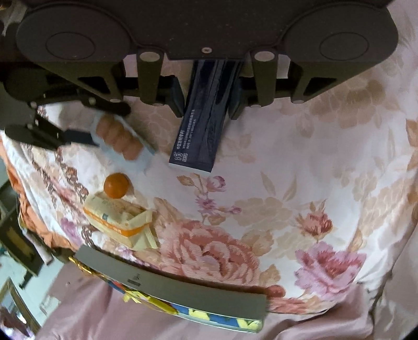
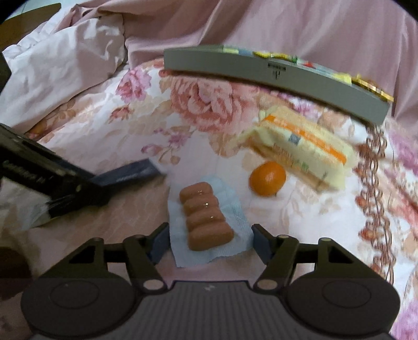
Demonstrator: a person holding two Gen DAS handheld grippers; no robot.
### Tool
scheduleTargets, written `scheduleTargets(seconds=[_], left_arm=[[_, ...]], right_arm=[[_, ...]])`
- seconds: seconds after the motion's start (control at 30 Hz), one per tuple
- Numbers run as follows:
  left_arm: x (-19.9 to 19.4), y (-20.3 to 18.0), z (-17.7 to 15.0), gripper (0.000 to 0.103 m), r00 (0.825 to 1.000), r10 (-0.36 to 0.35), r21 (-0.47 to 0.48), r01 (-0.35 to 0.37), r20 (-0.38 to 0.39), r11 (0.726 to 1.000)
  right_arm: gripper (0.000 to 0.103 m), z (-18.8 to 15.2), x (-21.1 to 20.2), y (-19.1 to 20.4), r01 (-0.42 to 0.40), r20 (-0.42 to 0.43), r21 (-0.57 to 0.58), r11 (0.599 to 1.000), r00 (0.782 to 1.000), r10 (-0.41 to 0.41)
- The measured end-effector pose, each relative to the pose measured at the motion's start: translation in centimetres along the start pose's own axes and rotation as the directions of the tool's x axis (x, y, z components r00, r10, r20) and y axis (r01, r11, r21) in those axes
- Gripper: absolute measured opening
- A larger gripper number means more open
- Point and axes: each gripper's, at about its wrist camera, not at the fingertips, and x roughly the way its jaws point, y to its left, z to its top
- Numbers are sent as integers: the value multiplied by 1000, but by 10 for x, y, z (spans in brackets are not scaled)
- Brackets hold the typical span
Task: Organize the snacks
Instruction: 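Grasp the dark blue stick pack with the left tool while the right tool grasps the sausage tray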
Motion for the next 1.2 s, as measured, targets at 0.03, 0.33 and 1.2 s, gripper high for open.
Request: scheduleTargets(seconds=[0.03,0.33,1.2], left_arm=[[0,-1,-1,39,1000,-3,0,3,-2,1000],[2,-7,-4,42,1000,-1,33,1,2,999],[-2,-18,-8,34,999,22,88,-25,34,996]], right_arm=[[71,0,-2,0,-9,-14,11,1000,1000,9],[82,-5,-1,5,-23,2,19,1000,1000,23],[65,-17,-7,60,196,173,-291,937,973,-150]])
